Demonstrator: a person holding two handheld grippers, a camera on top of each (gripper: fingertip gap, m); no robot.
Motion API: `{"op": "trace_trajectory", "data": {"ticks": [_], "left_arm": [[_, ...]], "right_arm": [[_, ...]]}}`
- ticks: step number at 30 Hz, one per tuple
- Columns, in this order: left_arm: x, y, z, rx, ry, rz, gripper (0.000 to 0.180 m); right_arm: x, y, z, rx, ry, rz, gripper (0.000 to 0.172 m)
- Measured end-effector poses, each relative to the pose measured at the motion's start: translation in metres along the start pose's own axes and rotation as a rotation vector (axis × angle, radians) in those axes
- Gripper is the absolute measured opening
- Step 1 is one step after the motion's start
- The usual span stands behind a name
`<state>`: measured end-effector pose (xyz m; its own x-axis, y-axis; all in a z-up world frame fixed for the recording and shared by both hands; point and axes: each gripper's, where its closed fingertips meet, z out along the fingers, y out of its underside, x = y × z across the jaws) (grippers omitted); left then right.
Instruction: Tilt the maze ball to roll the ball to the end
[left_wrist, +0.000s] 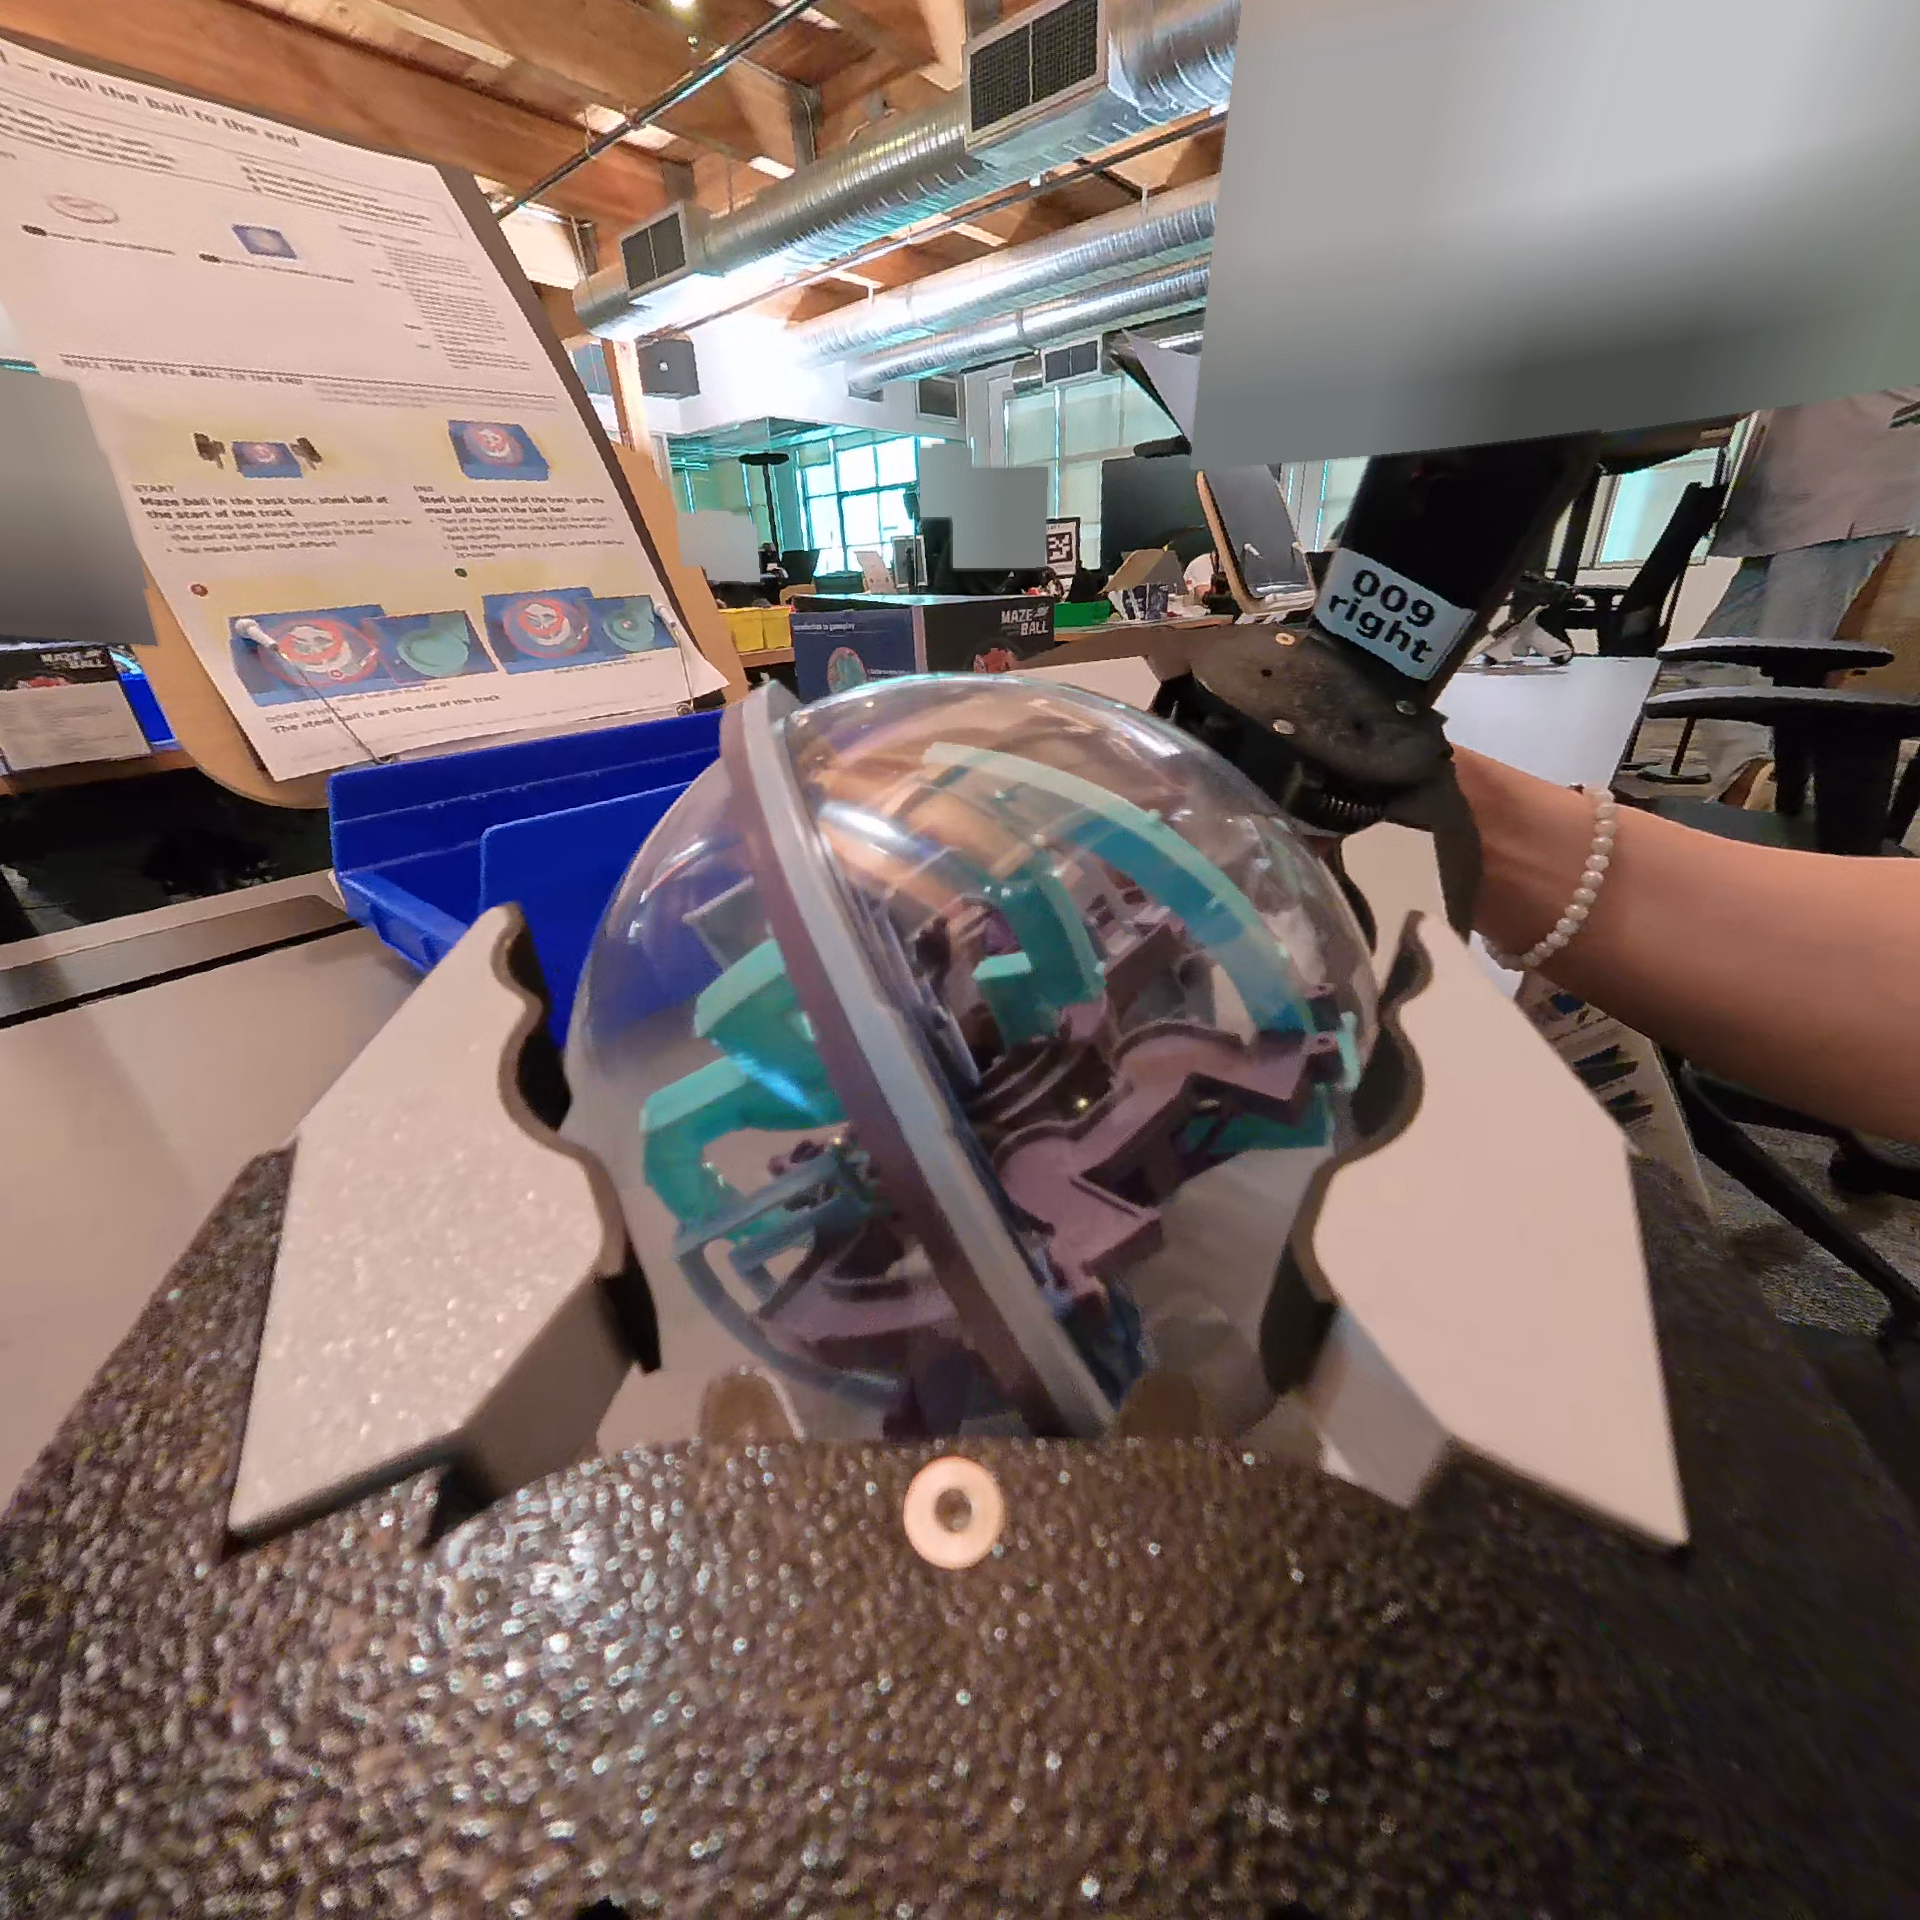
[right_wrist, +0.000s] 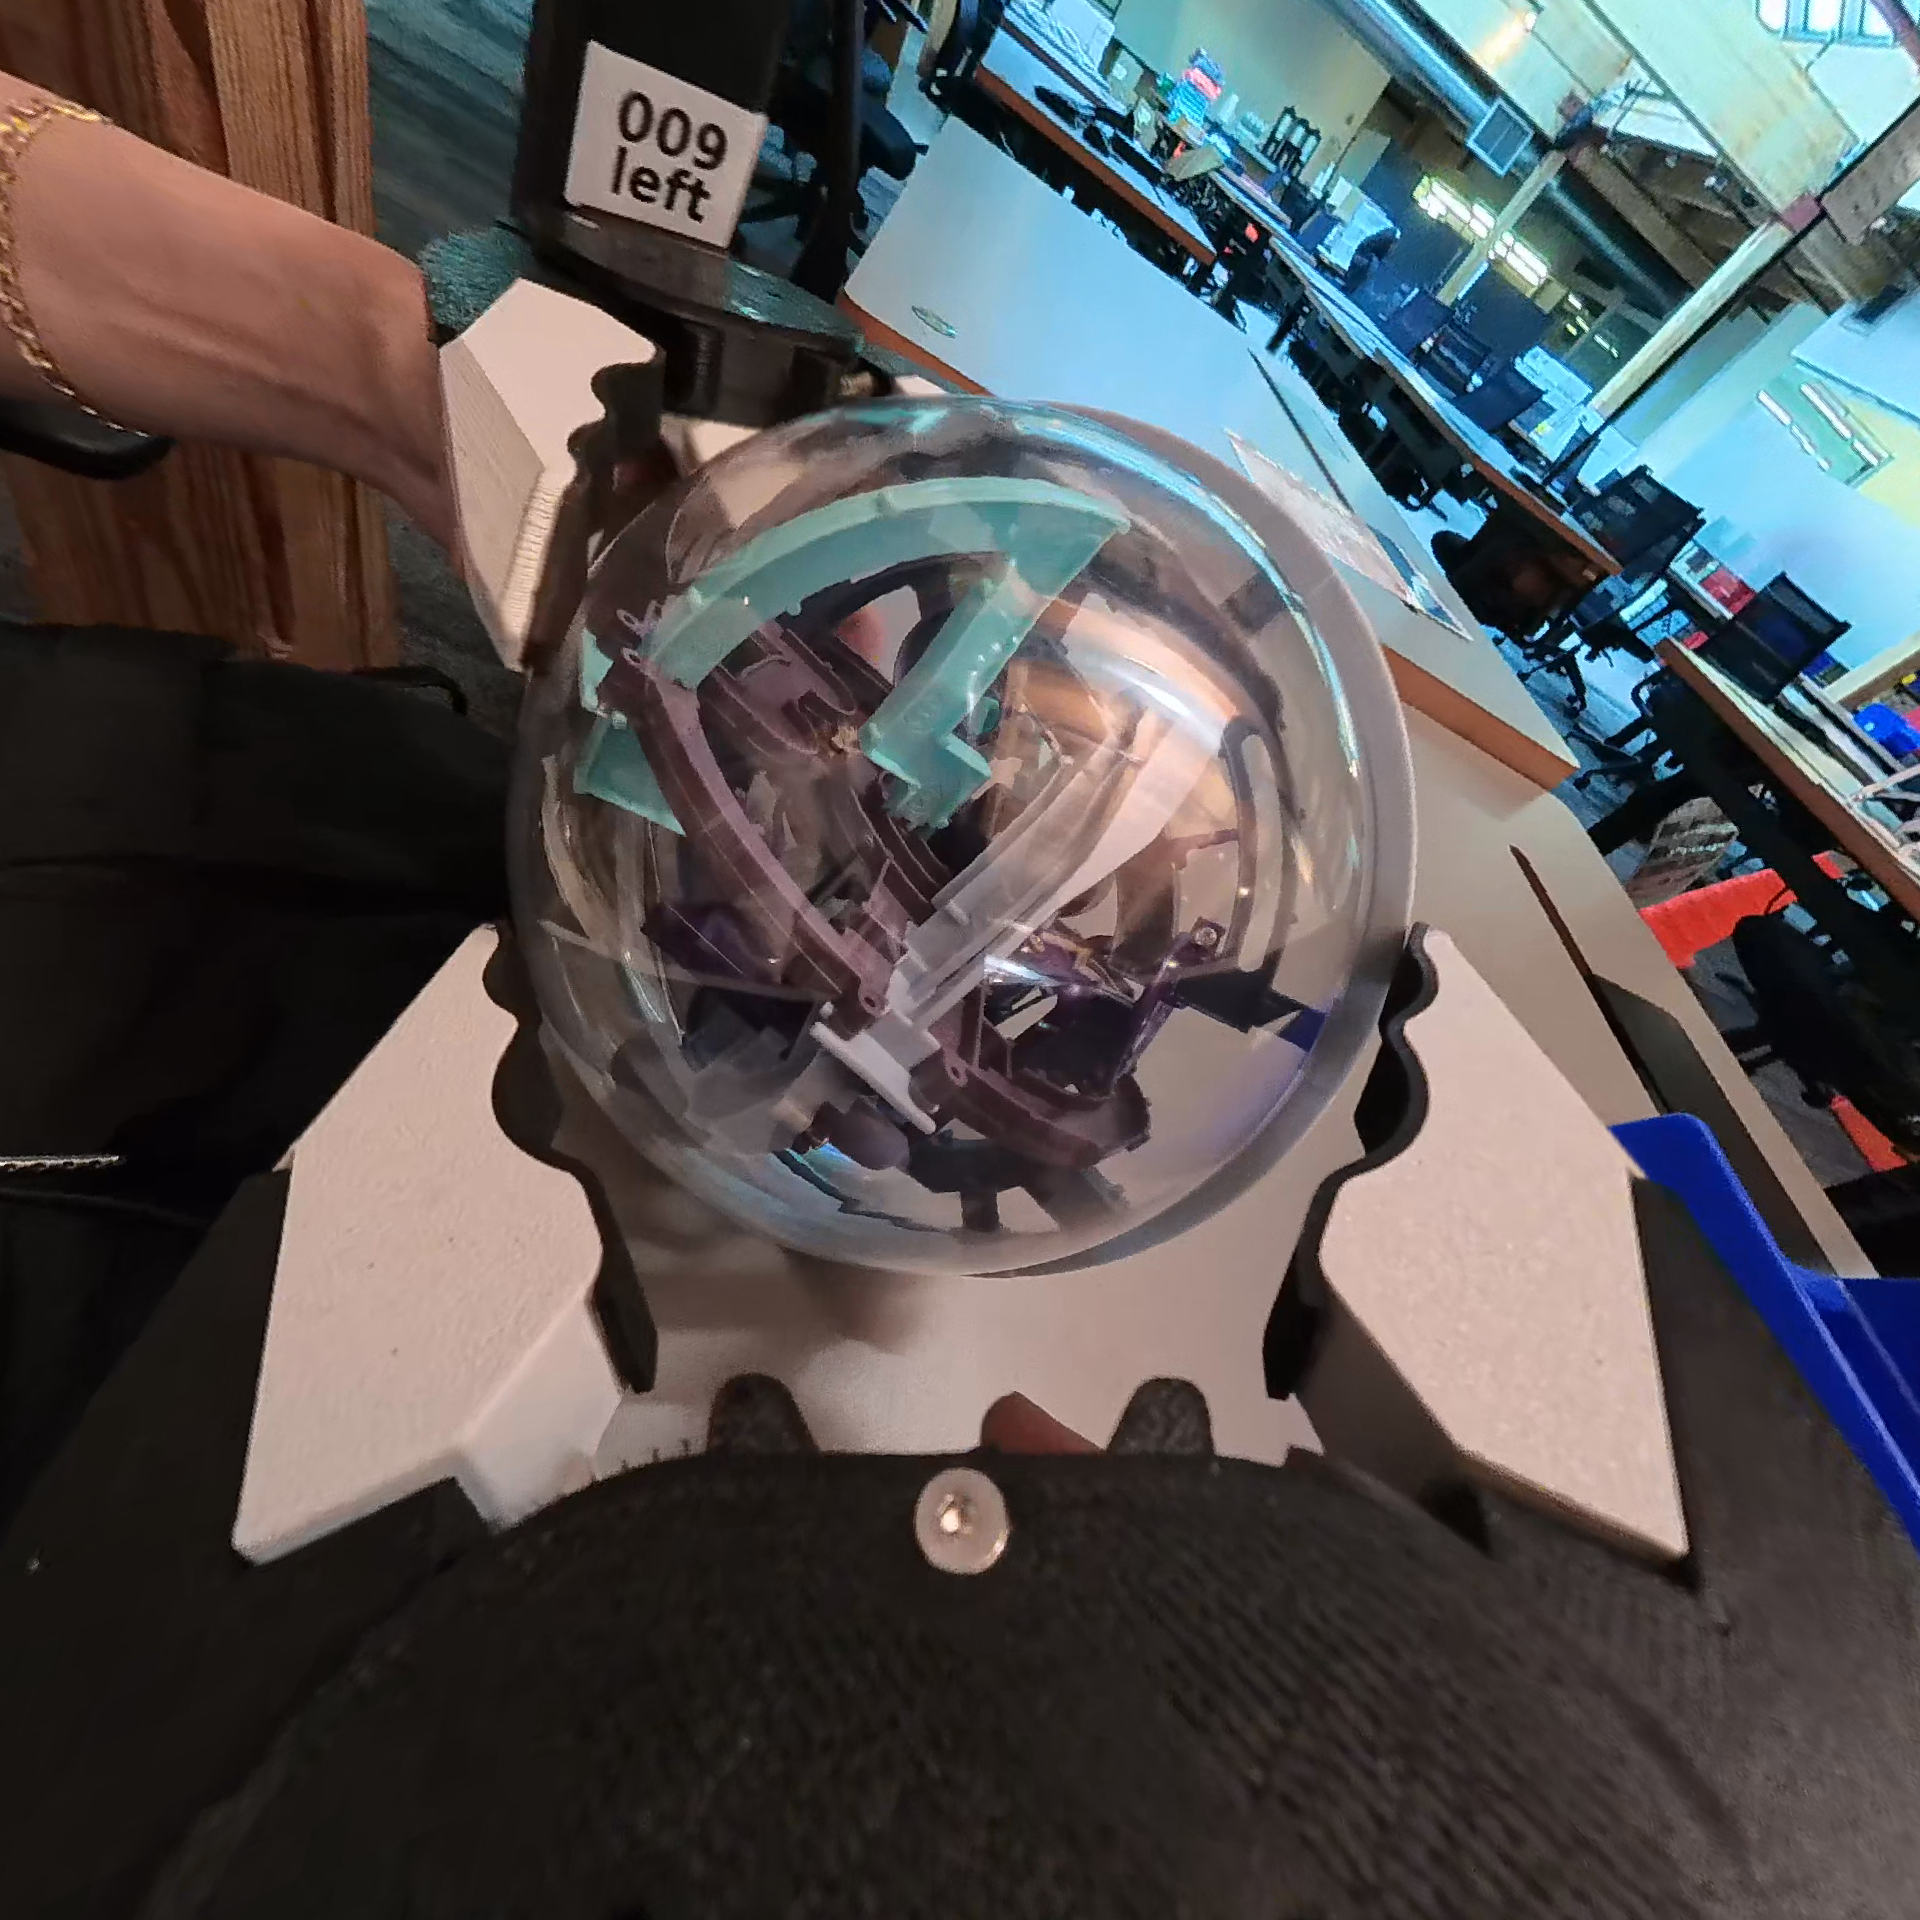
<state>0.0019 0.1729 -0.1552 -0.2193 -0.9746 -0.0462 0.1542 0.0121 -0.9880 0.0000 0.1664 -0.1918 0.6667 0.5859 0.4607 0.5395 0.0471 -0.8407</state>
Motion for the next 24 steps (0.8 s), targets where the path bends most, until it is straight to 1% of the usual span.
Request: {"op": "trace_trajectory", "data": {"ticks": [1,3,10,15,16,17,18,19,20,21,24], "left_arm": [[0.000,0.000,0.000,0.003,0.001,0.003,0.155],[0.002,-0.001,0.001,0.007,0.012,0.004,0.157],[0.007,-0.001,0.003,0.011,0.032,-0.014,0.155],[0.007,-0.001,0.005,0.007,-0.001,0.045,0.153],[0.008,-0.001,0.005,0.001,-0.003,0.064,0.152],[0.009,0.000,0.006,-0.003,-0.004,0.077,0.149],[0.011,0.000,0.007,-0.002,-0.002,0.084,0.147],[0.012,0.000,0.007,0.002,0.001,0.087,0.147],[0.014,0.000,0.007,0.008,0.005,0.087,0.146],[0.015,-0.002,0.008,0.019,0.004,0.088,0.145],[0.015,-0.004,0.007,0.035,0.001,0.091,0.146]], "right_arm": [[-0.002,-0.001,0.000,0.008,-0.007,-0.007,0.154],[-0.003,-0.002,-0.001,0.013,-0.010,-0.018,0.154],[-0.004,-0.003,0.001,0.014,-0.009,-0.029,0.154],[-0.002,0.005,-0.002,-0.040,0.009,0.025,0.156],[-0.003,0.001,-0.003,-0.014,0.008,0.049,0.156],[-0.005,-0.006,-0.005,0.033,-0.009,0.086,0.152],[-0.005,-0.013,-0.006,0.081,-0.018,0.133,0.154],[-0.004,-0.019,-0.007,0.113,-0.020,0.177,0.153],[-0.001,-0.021,-0.007,0.129,-0.010,0.200,0.148],[0.001,-0.021,-0.006,0.133,0.002,0.196,0.146],[-0.001,-0.021,-0.004,0.137,0.009,0.168,0.149]]}}
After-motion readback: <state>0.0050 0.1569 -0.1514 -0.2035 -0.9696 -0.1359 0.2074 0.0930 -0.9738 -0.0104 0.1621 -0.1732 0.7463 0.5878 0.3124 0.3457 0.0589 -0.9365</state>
